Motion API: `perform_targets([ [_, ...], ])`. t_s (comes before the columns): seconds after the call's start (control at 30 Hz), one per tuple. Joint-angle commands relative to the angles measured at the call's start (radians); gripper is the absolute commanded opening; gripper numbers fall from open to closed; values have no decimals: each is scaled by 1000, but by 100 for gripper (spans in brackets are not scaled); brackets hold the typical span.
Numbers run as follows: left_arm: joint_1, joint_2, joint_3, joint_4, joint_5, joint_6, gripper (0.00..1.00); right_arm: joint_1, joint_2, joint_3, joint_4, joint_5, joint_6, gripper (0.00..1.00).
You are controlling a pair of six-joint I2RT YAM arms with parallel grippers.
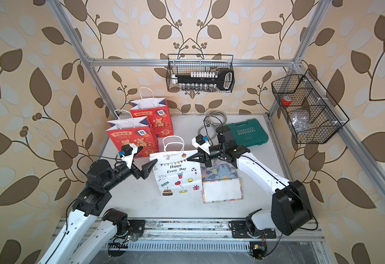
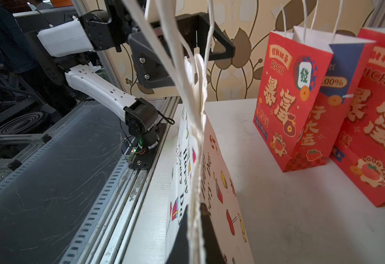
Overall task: Put away the paper bag
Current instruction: Pick up the paper bag from the center of the board, then press the paper bag.
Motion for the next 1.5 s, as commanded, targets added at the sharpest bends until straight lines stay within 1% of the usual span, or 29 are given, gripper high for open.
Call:
perform_targets([
  [0.0, 5, 30, 90, -66, 111, 35, 99, 1, -72, 48, -165, -41, -45, 0],
  [0.1, 5, 70, 142, -48, 212, -2, 99, 0, -130, 52, -199, -31, -44, 0],
  [0.17, 5, 100, 171, -19, 301, -35, 99, 1, -165, 55, -208, -15, -39, 0],
  [0.3, 4, 189, 215, 32, 531, -93, 99, 1, -204, 79, -200, 5, 4, 0],
  [0.33, 4, 212, 223, 33, 579, -101, 98, 1, -207, 92, -197, 12, 25, 0],
  [0.37, 4, 229, 230, 29, 614, -101, 95, 1, -208, 102, -195, 16, 42, 0],
  [0.43, 3, 249, 235, 31, 660, -106, 84, 1, -209, 123, -187, 38, 90, 0],
  [0.5, 3, 243, 229, 50, 662, -120, 72, 0, -214, 141, -169, 82, 148, 0],
  [0.53, 3, 234, 223, 60, 654, -128, 68, 1, -216, 149, -167, 103, 169, 0],
  [0.6, 3, 217, 215, 68, 641, -140, 66, 1, -221, 159, -157, 121, 194, 0],
  [0.63, 3, 213, 211, 71, 640, -144, 62, 0, -224, 162, -148, 125, 207, 0],
  [0.67, 3, 211, 207, 74, 640, -150, 57, 1, -228, 162, -131, 128, 222, 0],
  [0.73, 3, 207, 199, 88, 642, -166, 41, 0, -233, 165, -104, 130, 249, 0],
  [0.8, 3, 203, 192, 107, 643, -181, 30, 1, -234, 172, -99, 132, 256, 0],
  [0.87, 3, 197, 187, 121, 642, -188, 15, 0, -232, 180, -104, 134, 258, 0],
  [0.9, 3, 194, 182, 131, 640, -192, 6, 0, -230, 184, -108, 130, 258, 0],
  [0.93, 3, 190, 181, 144, 638, -199, 0, 0, -228, 185, -113, 123, 260, 0],
  [1.0, 3, 184, 176, 190, 638, -231, 0, -1, -223, 188, -123, 90, 266, 0],
  [1.03, 4, 181, 173, 220, 638, -255, 0, -2, -221, 187, -130, 64, 268, 13],
  [1.07, 3, 178, 171, 246, 637, -275, 0, -6, -218, 184, -131, 38, 278, 29],
  [1.1, 3, 176, 170, 273, 637, -298, 0, -16, -215, 176, -120, -4, 293, 39],
  [1.13, 3, 173, 168, 300, 637, -319, 0, -27, -213, 166, -102, -40, 317, 45],
  [1.2, 3, 168, 163, 355, 633, -364, 0, -50, -212, 142, -55, -96, 365, 49],
  [1.27, 3, 169, 153, 416, 631, -416, 0, -59, -214, 126, -22, -130, 385, 49],
  [1.33, 3, 176, 139, 482, 629, -475, 0, -58, -213, 123, -1, -146, 392, 45],
  [1.4, 3, 185, 129, 509, 621, -503, 0, -58, -208, 132, 5, -162, 396, 35],
  [1.47, 3, 196, 130, 503, 620, -508, 0, -58, -203, 136, 5, -165, 396, 21],
])
